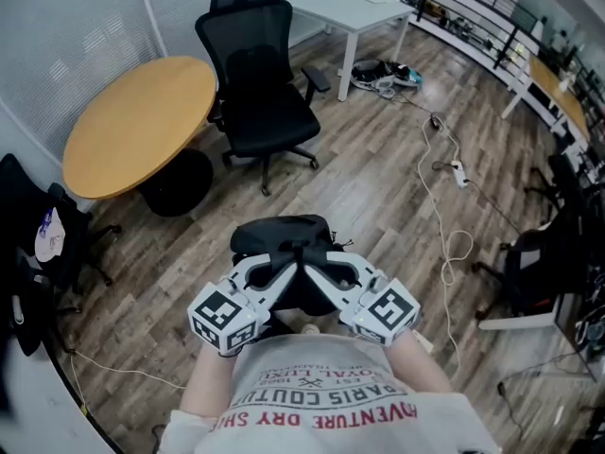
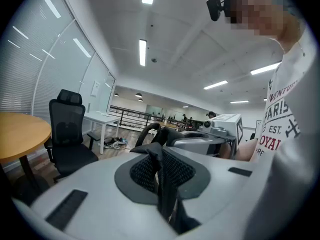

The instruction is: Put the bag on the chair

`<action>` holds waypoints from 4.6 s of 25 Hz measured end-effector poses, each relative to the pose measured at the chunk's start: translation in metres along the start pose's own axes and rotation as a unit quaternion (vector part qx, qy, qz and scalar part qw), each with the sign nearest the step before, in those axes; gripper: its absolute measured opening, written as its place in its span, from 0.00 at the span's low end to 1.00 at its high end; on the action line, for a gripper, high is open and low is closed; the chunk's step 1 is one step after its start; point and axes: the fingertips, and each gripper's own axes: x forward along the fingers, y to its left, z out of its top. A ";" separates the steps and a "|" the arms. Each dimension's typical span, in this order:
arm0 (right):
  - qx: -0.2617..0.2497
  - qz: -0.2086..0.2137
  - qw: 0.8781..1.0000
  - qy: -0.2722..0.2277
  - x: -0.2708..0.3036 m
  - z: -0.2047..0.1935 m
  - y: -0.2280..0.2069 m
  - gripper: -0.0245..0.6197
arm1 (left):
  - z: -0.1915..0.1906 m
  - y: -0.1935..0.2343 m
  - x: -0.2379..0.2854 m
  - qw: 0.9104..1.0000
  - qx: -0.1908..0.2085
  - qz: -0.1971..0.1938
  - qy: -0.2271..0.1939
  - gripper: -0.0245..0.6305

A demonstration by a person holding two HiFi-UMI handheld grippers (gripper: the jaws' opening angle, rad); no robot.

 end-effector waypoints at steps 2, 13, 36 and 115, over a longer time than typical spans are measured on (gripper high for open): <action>0.006 0.002 1.000 -0.008 -0.003 0.002 0.000 0.11 | 0.001 -0.003 0.000 1.000 -0.002 -0.005 -0.002 0.12; 0.021 0.004 1.000 -0.010 -0.005 0.002 -0.015 0.11 | 0.002 0.001 0.013 1.000 -0.021 -0.004 -0.002 0.12; 0.024 -0.017 1.000 -0.007 0.190 0.046 -0.177 0.11 | 0.071 0.242 0.071 0.999 -0.027 -0.046 0.007 0.12; 0.076 0.132 0.979 0.139 0.674 0.049 -0.788 0.12 | 0.173 0.927 0.401 0.988 -0.089 0.105 0.066 0.12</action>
